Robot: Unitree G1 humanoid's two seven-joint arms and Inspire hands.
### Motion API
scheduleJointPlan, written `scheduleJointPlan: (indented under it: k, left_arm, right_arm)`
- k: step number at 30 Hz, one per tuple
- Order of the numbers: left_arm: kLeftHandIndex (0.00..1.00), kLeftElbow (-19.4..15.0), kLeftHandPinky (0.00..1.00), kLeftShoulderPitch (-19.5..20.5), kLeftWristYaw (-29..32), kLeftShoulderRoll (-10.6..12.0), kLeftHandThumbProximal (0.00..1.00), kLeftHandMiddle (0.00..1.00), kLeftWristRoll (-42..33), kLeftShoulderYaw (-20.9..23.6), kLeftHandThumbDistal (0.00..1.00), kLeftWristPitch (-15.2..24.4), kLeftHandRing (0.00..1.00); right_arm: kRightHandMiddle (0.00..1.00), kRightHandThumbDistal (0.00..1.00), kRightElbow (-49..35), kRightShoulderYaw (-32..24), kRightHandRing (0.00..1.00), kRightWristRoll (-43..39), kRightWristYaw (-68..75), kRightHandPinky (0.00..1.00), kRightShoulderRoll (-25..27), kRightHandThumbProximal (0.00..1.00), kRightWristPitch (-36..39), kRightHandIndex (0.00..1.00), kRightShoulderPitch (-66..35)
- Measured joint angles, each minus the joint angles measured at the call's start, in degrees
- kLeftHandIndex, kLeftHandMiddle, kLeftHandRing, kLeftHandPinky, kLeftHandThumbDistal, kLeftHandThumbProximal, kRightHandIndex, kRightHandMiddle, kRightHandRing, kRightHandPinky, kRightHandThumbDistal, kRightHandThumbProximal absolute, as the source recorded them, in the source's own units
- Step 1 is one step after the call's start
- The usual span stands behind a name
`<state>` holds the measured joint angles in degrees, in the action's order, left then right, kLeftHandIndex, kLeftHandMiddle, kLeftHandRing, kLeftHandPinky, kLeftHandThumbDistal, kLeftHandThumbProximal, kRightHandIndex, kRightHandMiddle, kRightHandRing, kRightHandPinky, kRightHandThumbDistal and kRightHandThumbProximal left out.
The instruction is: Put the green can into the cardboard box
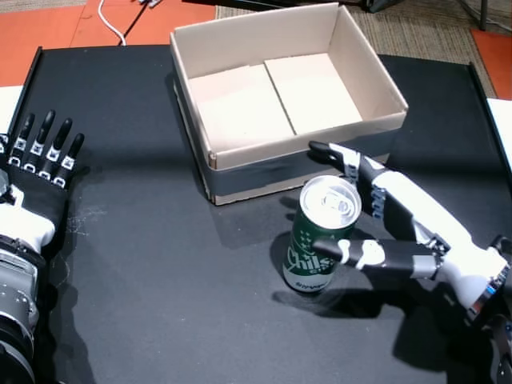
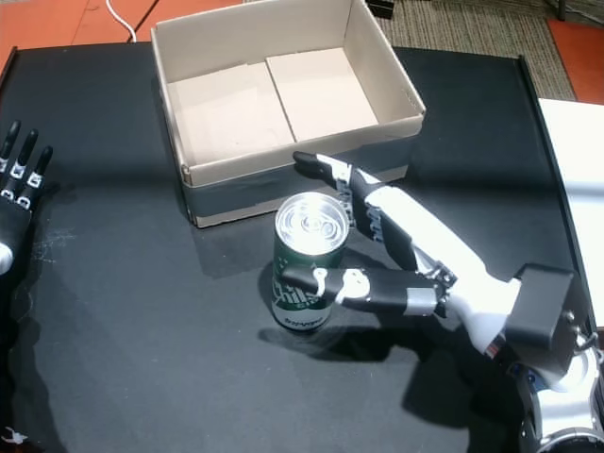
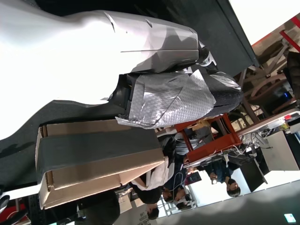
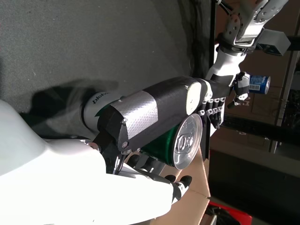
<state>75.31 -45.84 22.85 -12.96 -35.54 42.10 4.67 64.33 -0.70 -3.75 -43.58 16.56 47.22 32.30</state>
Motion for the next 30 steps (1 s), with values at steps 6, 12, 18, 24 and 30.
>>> scheduleJointPlan:
  k: [6, 12, 18, 24, 30]
  left_arm:
    - [0.76, 0.0, 0.93, -0.3, -0.3, 0.0, 1.0, 0.65, 0.0, 0.3, 0.0, 0.0, 0.78]
    - [0.77, 0.0, 0.94, -0.3, -0.5, 0.1, 1.0, 0.66, 0.0, 0.7, 0.0, -0.1, 0.78]
    - [0.83, 0.0, 0.96, -0.4, -0.8, 0.4, 1.0, 0.72, 0.0, 0.8, 0.0, -0.1, 0.81]
    - [0.78, 0.0, 0.92, -0.4, -1.0, 0.4, 1.0, 0.66, 0.0, 1.3, 0.0, -0.1, 0.78]
    - [0.8, 0.0, 0.94, -0.4, -1.1, 0.4, 1.0, 0.68, -0.1, 1.5, 0.0, -0.1, 0.79]
  right_arm:
    - [0.86, 1.0, 1.8, 0.7, 0.89, 2.6, 1.1, 1.0, 0.0, 0.52, -0.2, 0.85, 1.5]
    - [0.88, 1.0, 2.4, 2.9, 0.9, 6.0, 1.4, 1.0, 0.0, 0.49, -3.0, 0.85, 2.8]
    - [0.86, 1.0, 2.9, 4.3, 0.86, 7.4, 1.6, 1.0, 0.0, 0.49, -4.3, 0.84, 5.6]
    - [0.78, 1.0, 4.0, 4.8, 0.81, 8.7, 2.5, 0.96, -0.9, 0.51, -4.7, 0.75, 6.1]
    - [0.49, 0.8, 4.9, 4.8, 0.54, 9.8, 7.3, 0.6, -3.2, 0.3, -3.6, 0.46, 6.2]
